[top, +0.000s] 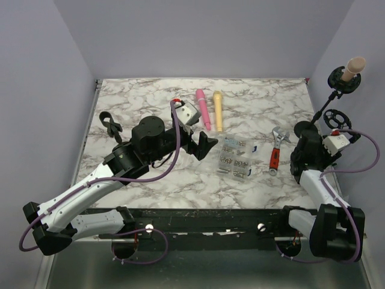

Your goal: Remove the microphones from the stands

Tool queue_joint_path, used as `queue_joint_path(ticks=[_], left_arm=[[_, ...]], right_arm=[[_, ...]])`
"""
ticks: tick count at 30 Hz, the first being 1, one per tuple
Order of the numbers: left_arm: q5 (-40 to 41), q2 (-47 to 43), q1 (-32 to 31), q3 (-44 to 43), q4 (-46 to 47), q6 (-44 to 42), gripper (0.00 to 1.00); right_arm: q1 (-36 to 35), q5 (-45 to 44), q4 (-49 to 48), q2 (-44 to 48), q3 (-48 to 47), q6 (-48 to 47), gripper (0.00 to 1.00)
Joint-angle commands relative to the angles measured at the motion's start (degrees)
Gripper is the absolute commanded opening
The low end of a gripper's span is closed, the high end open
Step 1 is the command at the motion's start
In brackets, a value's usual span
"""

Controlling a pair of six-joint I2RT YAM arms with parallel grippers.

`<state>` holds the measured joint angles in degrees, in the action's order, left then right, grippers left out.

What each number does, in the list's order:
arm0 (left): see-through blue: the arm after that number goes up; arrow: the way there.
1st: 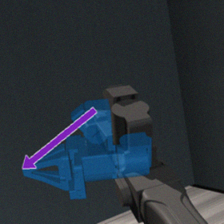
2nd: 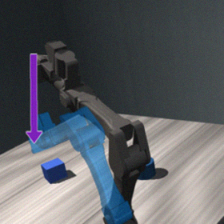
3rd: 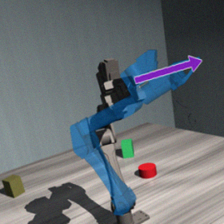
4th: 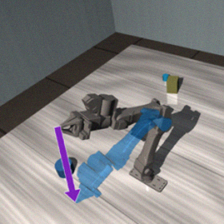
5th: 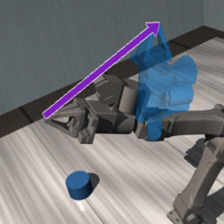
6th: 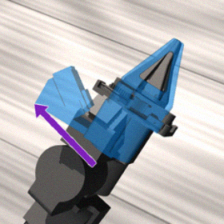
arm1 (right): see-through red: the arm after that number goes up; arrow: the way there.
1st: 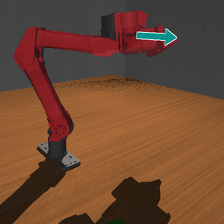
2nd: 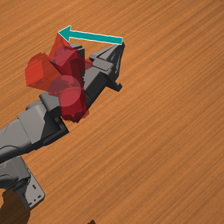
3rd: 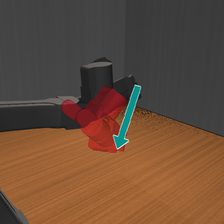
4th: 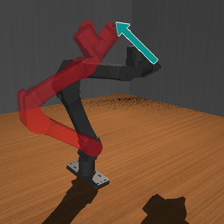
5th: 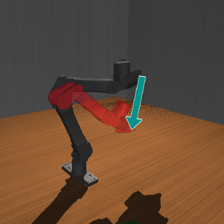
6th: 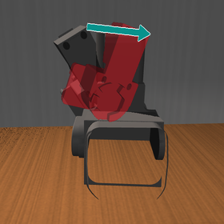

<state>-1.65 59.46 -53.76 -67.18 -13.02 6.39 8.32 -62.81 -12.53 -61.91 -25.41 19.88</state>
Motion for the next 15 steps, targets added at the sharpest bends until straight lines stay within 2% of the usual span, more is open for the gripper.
queue_joint_path(ticks=[1, 10, 12, 15], left_arm=[[1.2, -0.7, -0.5, -1.0, -0.6, -0.8, 0.98], [2.8, -0.7, -0.8, -1.0, -0.7, -1.2, 0.99], [3.1, -0.7, -0.9, -1.0, -0.9, -1.4, 0.99], [3.4, -0.7, -1.2, -1.0, -0.8, -1.6, 0.99]], right_arm=[[0.0, -1.8, -1.9, 1.5, 0.3, 0.2, 0.51], [0.0, -2.2, -4.7, 0.2, 0.2, -2.0, 0.5], [0.1, -2.8, -5.8, 0.1, 0.7, -2.4, 0.46], [0.0, -2.2, -7.4, 0.2, 1.1, -3.8, 0.33]])
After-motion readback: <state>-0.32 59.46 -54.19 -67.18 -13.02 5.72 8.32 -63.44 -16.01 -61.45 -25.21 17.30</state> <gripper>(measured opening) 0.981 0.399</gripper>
